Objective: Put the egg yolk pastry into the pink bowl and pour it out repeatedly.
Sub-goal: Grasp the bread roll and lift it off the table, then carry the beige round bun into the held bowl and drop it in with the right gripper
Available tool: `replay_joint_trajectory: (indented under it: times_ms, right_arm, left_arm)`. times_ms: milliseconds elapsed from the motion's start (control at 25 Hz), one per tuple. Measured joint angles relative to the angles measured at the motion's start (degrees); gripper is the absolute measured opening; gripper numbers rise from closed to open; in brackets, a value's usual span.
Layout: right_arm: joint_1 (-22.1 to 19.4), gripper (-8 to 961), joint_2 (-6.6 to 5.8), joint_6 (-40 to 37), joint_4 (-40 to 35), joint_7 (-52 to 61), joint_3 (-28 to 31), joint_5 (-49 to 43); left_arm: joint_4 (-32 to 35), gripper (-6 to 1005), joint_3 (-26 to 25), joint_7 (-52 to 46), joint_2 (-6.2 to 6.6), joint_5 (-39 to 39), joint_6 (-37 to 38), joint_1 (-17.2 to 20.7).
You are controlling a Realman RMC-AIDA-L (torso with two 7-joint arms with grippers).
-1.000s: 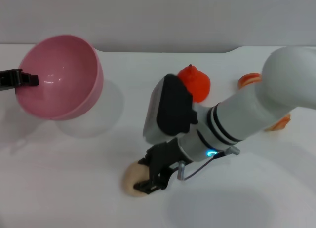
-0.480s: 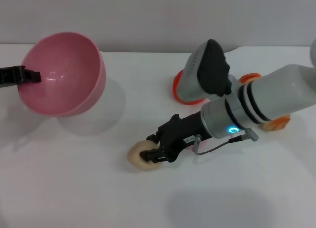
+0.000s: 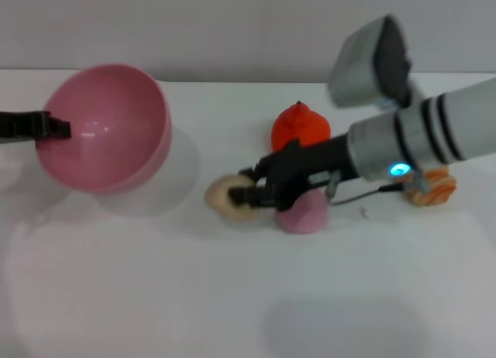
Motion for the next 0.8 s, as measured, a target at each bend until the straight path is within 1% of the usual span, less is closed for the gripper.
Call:
replay_joint_trajectory:
  times_ms: [200,360,560,640,800]
  right_arm:
    - [-3.00,336,0.00,-5.69,-7.77,-3.04,9.02,0.04]
    - [-3.55,290,0.19,-8.63,-13.85,-3.95,13.39,0.87]
    - [-2.62,241,0.26,-9.10,-17.39,-5.22,13.26,2.88]
    - [-1.47,225,0.26,-9.13,-17.31,-5.49,12.08,2.79]
    - [0.38,194,0.18,-9.10,-16.34,-5.19,8.28,-0.64]
  left_arm:
    - [-3.40,6,0.02,-0.03,-0.61,4.62,1.05,-3.56]
    - [-6.98,6,1.72,-0.05,-0.82,7.62,1.26,-7.19]
    - [-10.69,5,5.36,-0.07,-1.06,8.76,0.96,-11.52]
    - [-11.29,5,7.20,-0.14,-1.28,8.67,0.98,-13.16]
    - [-11.36,5,9.84,-0.71,-1.44,8.32,1.13,-15.01]
